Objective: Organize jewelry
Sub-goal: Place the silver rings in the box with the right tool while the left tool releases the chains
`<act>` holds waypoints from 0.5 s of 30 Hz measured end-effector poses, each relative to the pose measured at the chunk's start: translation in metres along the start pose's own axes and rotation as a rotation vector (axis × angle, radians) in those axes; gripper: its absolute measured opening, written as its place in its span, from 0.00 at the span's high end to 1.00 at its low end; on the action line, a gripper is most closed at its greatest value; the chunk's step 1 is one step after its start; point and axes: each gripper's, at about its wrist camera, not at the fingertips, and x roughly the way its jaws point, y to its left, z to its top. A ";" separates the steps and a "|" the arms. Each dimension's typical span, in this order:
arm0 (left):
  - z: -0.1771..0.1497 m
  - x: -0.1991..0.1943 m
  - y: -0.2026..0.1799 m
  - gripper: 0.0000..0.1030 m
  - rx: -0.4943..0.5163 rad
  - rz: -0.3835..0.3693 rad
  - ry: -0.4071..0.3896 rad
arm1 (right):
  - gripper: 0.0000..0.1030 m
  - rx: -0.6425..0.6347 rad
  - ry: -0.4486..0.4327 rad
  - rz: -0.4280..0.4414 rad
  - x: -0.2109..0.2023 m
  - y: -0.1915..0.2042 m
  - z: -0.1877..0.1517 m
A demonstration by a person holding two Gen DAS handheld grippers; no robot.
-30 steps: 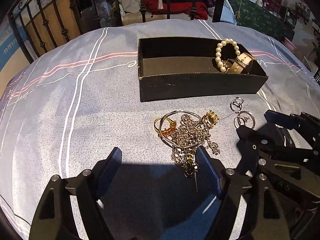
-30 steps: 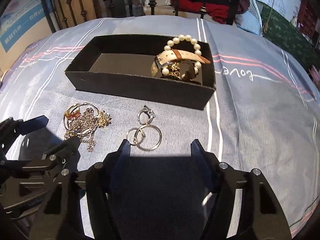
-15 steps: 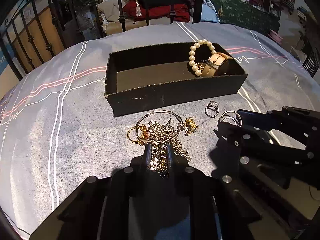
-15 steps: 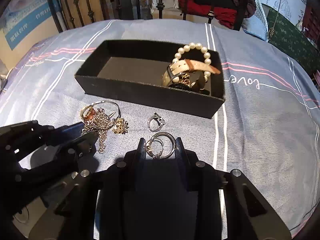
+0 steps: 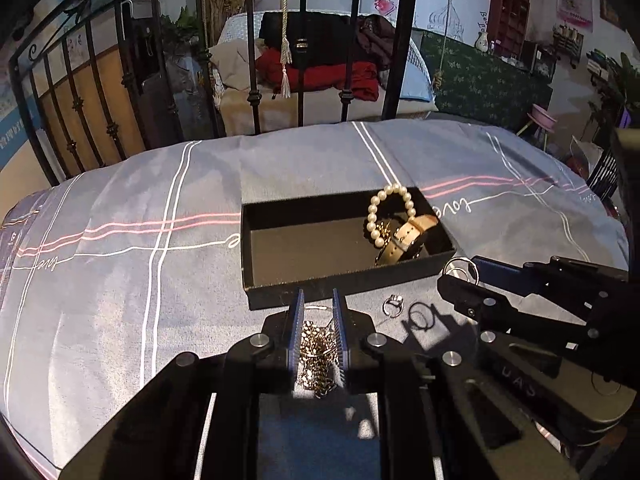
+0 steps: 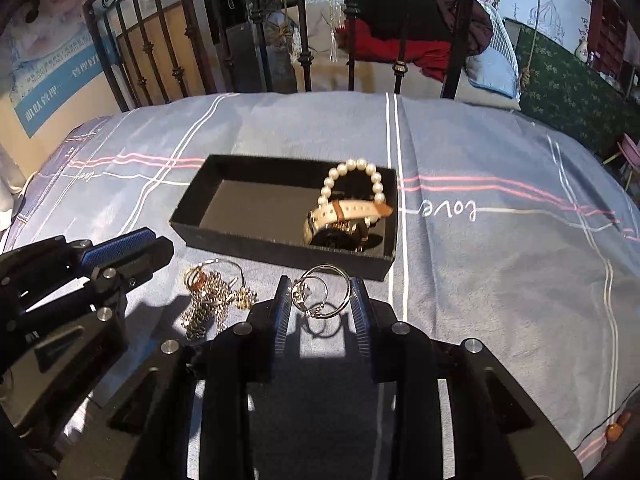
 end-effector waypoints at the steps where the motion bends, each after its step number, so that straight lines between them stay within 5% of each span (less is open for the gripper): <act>1: 0.002 -0.002 0.002 0.86 -0.007 -0.010 -0.008 | 0.70 -0.003 -0.008 -0.001 -0.003 0.000 0.003; 15: 0.055 0.021 0.010 0.86 0.004 0.047 -0.036 | 0.70 0.015 -0.035 -0.027 0.015 -0.007 0.062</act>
